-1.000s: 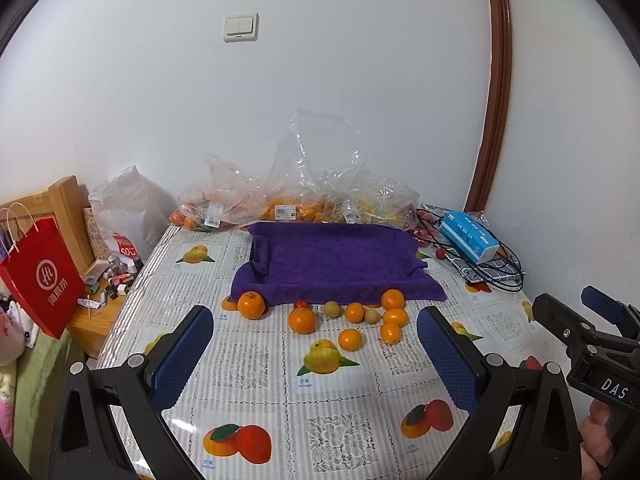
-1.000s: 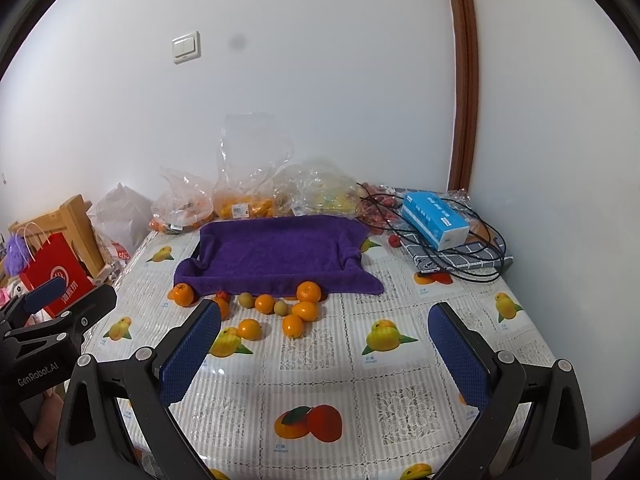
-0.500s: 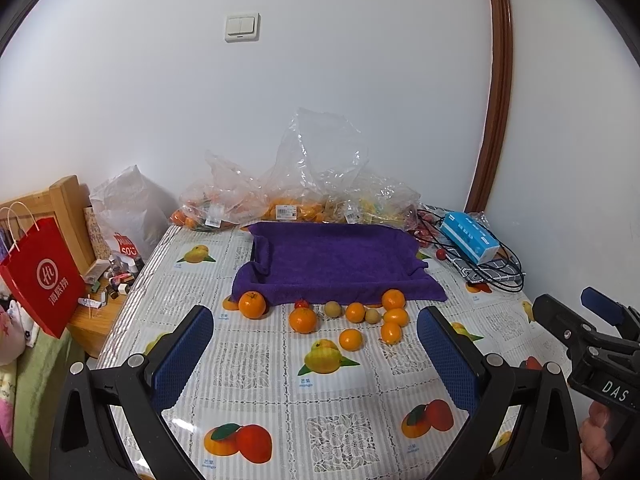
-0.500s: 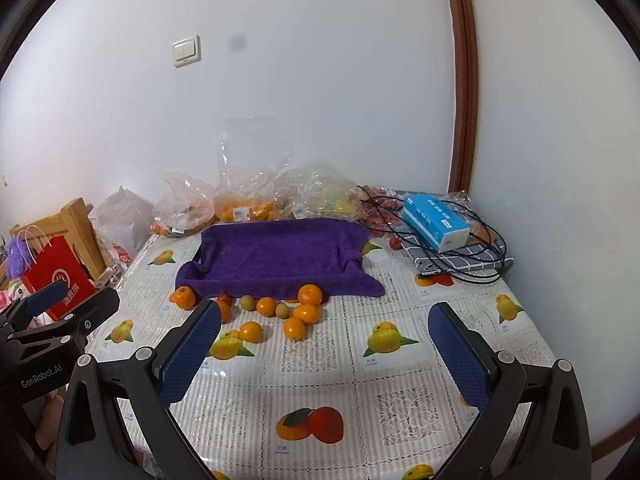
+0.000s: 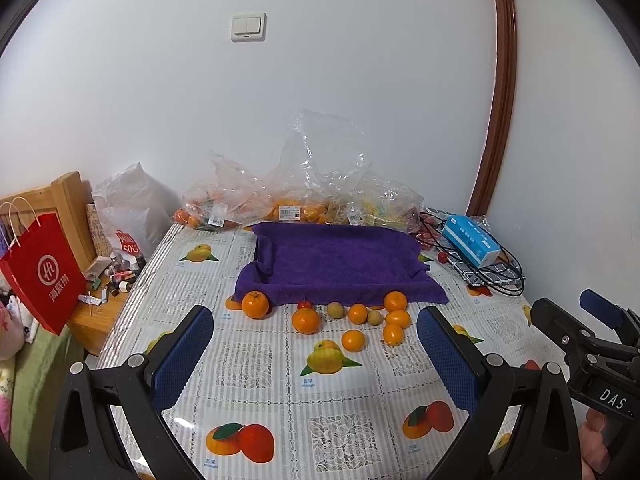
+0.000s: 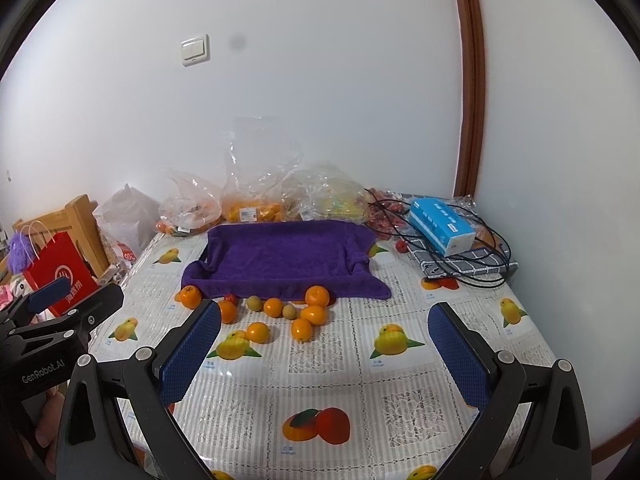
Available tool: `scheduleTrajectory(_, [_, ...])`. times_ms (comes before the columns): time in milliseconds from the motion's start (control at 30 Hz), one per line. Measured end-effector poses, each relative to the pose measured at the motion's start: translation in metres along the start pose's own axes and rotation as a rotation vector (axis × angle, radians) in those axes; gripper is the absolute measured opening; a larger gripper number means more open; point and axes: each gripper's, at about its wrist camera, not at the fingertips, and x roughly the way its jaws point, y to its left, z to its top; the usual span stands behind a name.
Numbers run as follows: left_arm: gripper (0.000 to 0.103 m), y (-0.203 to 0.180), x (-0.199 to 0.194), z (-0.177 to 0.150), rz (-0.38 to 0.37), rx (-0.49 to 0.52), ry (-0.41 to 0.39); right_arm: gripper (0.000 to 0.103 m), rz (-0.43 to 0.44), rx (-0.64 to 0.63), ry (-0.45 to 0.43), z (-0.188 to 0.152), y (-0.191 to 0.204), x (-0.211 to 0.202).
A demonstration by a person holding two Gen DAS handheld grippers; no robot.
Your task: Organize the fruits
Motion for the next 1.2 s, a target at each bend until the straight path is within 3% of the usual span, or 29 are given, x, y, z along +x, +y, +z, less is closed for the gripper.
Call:
scheduleTrajectory(400, [0.102, 0.000, -0.001, 0.003, 0.010, 0.010, -0.027, 0.102, 0.007, -0.001, -0.004, 0.000, 0.004, -0.001])
scheduleTrajectory(500, [0.102, -0.001, -0.003, 0.004, 0.031, 0.043, -0.079, 0.102, 0.011, -0.001, -0.007, 0.000, 0.004, -0.002])
scheduleTrajectory(567, [0.102, -0.001, -0.003, 0.005, 0.035, 0.046, -0.074, 0.102, 0.008, -0.007, -0.010, 0.000, 0.005, -0.002])
scheduleTrajectory(700, [0.102, 0.002, 0.004, 0.005, 0.041, 0.003, 0.017, 0.102, 0.002, -0.022, -0.034, 0.000, 0.005, -0.004])
scheduleTrajectory(867, [0.103, 0.007, 0.007, 0.006, 0.027, -0.055, 0.006, 0.102, 0.013, -0.011, -0.035, 0.000, 0.002, 0.001])
scheduleTrajectory(1200, [0.102, 0.013, 0.019, 0.012, 0.022, -0.033, 0.031, 0.102, 0.007, 0.017, -0.034, 0.004, 0.002, 0.019])
